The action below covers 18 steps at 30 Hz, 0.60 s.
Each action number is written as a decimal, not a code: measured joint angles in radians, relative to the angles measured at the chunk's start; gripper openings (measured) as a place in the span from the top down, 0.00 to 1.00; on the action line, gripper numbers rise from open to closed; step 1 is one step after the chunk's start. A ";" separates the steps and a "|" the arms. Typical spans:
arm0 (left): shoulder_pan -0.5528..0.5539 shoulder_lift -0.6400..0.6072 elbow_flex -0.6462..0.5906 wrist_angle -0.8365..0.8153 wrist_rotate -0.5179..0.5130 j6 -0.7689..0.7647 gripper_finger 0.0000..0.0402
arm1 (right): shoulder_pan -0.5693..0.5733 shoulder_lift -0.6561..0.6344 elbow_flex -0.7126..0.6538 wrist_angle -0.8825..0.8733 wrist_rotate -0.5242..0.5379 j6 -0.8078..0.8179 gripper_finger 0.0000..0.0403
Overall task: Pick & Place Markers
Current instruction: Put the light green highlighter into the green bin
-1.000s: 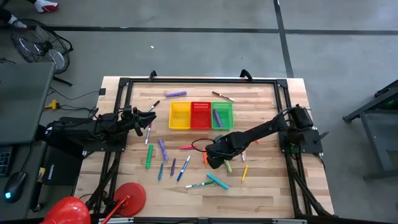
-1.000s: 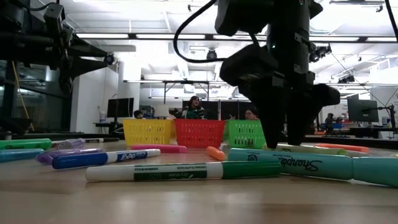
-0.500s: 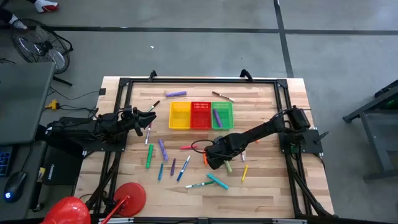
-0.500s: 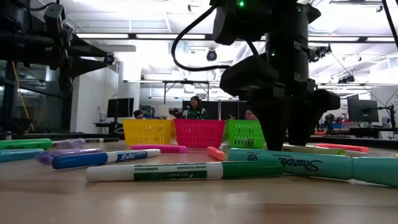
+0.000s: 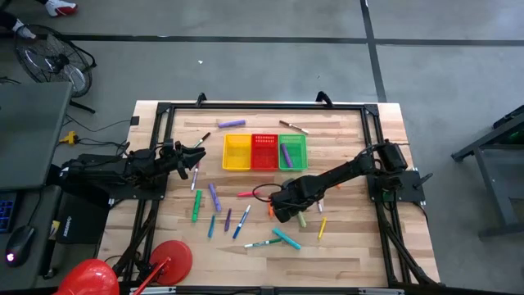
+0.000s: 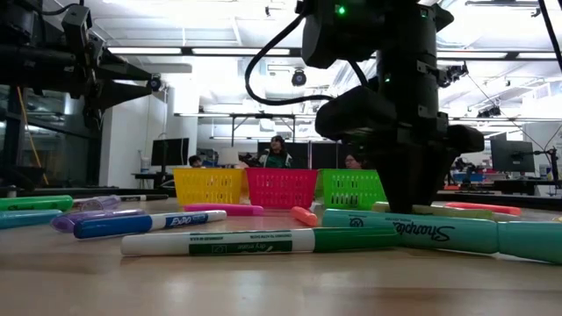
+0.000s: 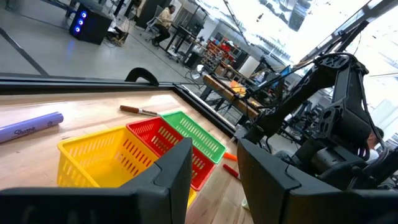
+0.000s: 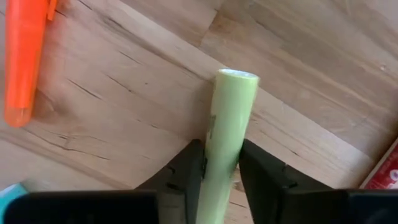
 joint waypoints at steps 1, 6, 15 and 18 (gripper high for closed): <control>0.000 0.000 0.000 0.000 0.000 0.000 0.68 | 0.000 0.000 0.000 -0.001 0.001 0.005 0.80; 0.000 0.000 0.000 0.000 0.000 0.000 0.68 | 0.000 0.000 0.000 -0.002 0.001 0.014 0.84; 0.000 0.000 0.000 0.000 0.000 0.000 0.68 | -0.003 -0.014 -0.005 0.005 -0.019 0.015 0.83; 0.000 0.000 0.000 0.000 0.000 0.000 0.68 | -0.007 -0.055 -0.009 -0.003 0.003 0.015 0.85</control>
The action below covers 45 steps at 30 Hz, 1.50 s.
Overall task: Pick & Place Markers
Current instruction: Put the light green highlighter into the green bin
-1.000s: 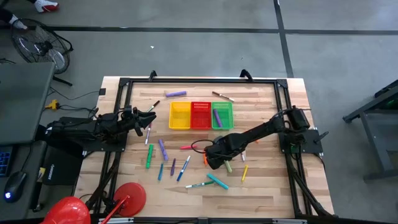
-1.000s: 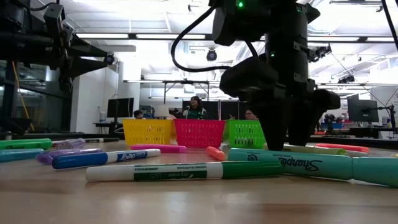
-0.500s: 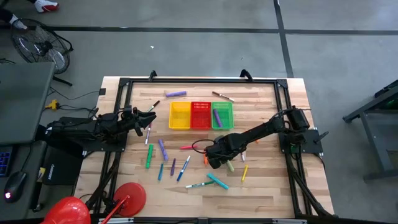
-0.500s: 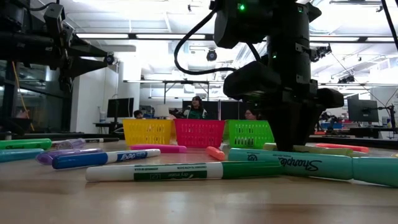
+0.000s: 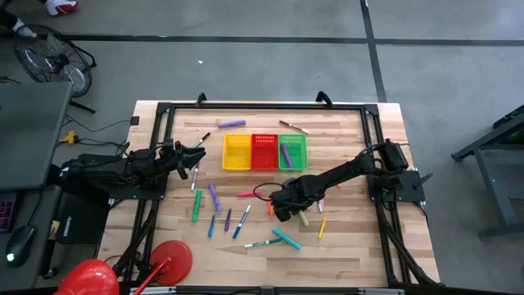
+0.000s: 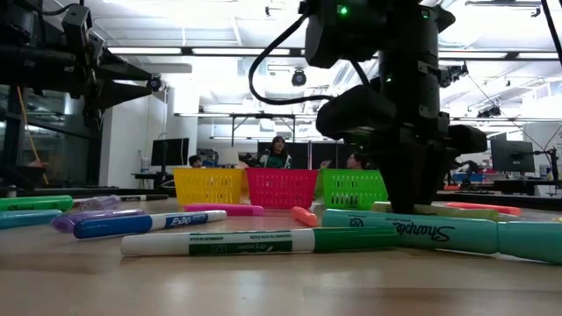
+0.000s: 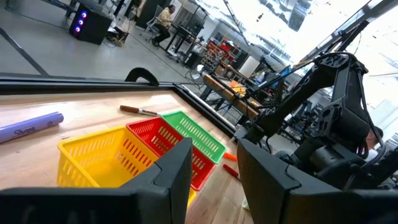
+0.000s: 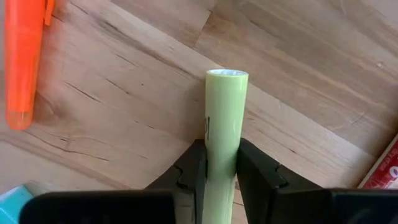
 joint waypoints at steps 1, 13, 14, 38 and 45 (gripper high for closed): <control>0.000 0.000 0.000 0.000 0.000 0.000 0.68 | -0.003 -0.015 -0.003 -0.004 0.004 0.000 0.85; 0.000 0.000 0.000 0.000 0.000 0.000 0.68 | -0.079 -0.230 0.000 -0.049 0.052 -0.052 0.84; 0.000 0.000 0.000 0.000 0.000 0.000 0.68 | -0.092 -0.248 0.000 -0.051 0.064 -0.059 0.84; 0.000 0.000 0.000 0.000 0.000 0.000 0.68 | -0.609 -0.347 0.002 0.017 0.025 -0.591 0.83; 0.000 0.000 0.000 0.000 0.000 0.000 0.68 | -0.666 -0.246 0.003 0.146 -0.091 -0.674 0.83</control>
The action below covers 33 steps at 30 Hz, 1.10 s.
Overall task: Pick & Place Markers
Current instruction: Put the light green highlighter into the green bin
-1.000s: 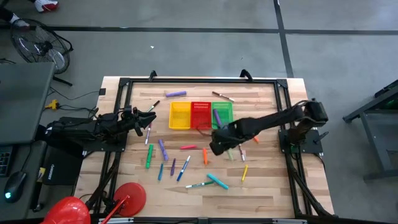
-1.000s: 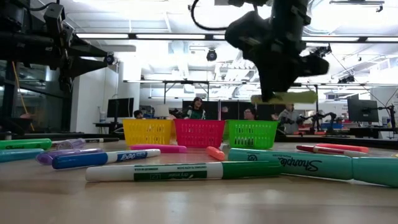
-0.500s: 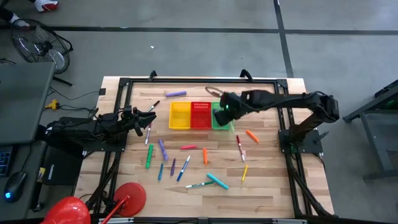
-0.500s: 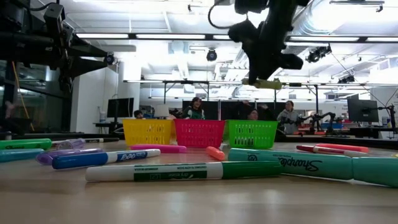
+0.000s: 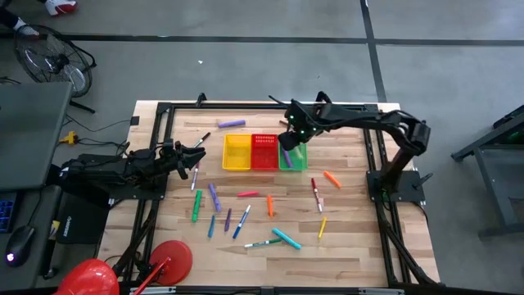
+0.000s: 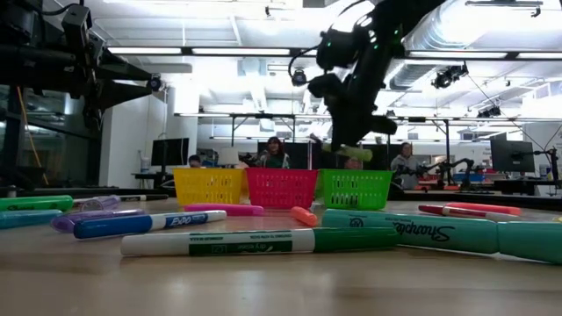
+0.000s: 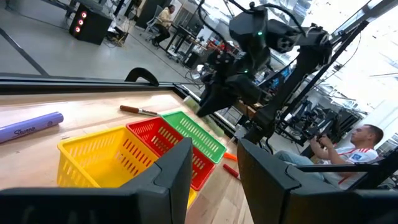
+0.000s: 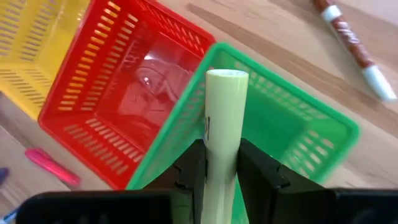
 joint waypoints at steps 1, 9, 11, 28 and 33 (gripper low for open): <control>0.000 0.000 0.000 0.000 0.000 0.000 0.68 | -0.007 0.009 0.000 0.010 -0.011 0.000 0.82; 0.000 0.000 0.000 0.000 0.000 0.000 0.68 | -0.026 0.026 -0.053 0.070 -0.046 0.068 0.82; 0.000 0.000 0.000 0.000 0.000 0.000 0.68 | -0.023 0.026 -0.070 0.076 -0.073 0.095 0.82; 0.000 0.000 0.000 0.000 0.000 0.000 0.68 | -0.015 0.025 -0.196 0.229 -0.054 0.208 0.82; 0.000 0.000 0.000 0.000 0.000 0.000 0.68 | -0.015 0.025 -0.210 0.241 -0.066 0.218 0.82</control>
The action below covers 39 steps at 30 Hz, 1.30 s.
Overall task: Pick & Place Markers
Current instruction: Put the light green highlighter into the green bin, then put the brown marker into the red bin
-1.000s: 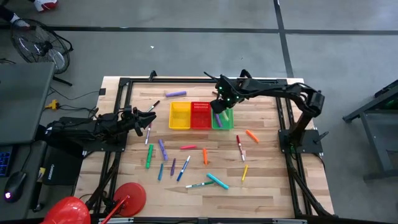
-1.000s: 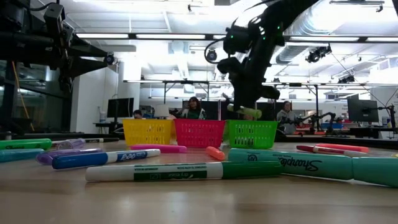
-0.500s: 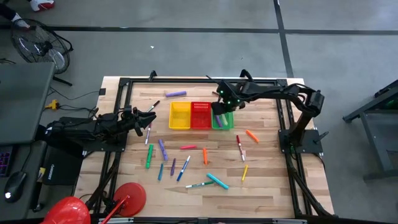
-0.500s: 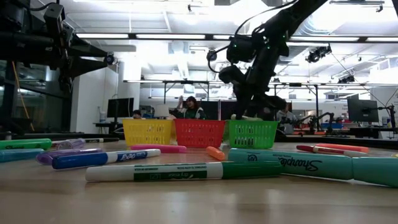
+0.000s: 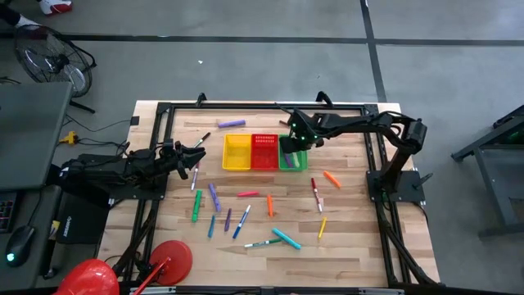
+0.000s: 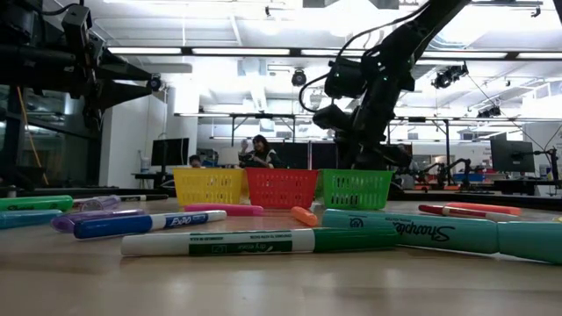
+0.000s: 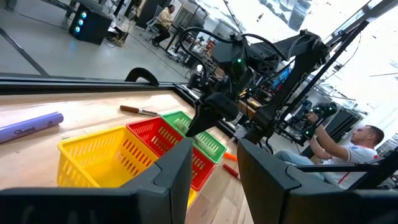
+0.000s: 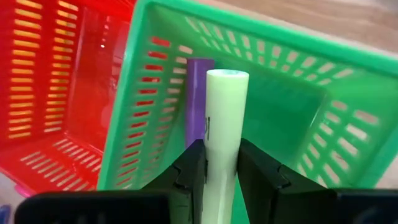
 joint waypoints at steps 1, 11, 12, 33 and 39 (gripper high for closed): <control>0.000 0.000 0.000 0.000 0.000 0.000 0.68 | 0.000 0.000 0.000 0.000 0.000 -0.005 0.82; 0.000 0.000 0.000 0.000 0.000 0.000 0.68 | 0.000 0.000 0.000 0.000 -0.001 -0.022 0.81; 0.000 0.000 0.000 0.000 0.000 0.000 0.68 | 0.000 0.000 0.000 0.000 -0.001 -0.024 0.81; 0.000 0.000 0.000 0.000 0.000 0.000 0.68 | 0.000 -0.024 0.001 0.004 -0.029 -0.042 0.69; 0.000 0.000 0.000 0.000 0.000 0.000 0.68 | 0.000 -0.067 0.002 0.004 -0.022 -0.053 0.69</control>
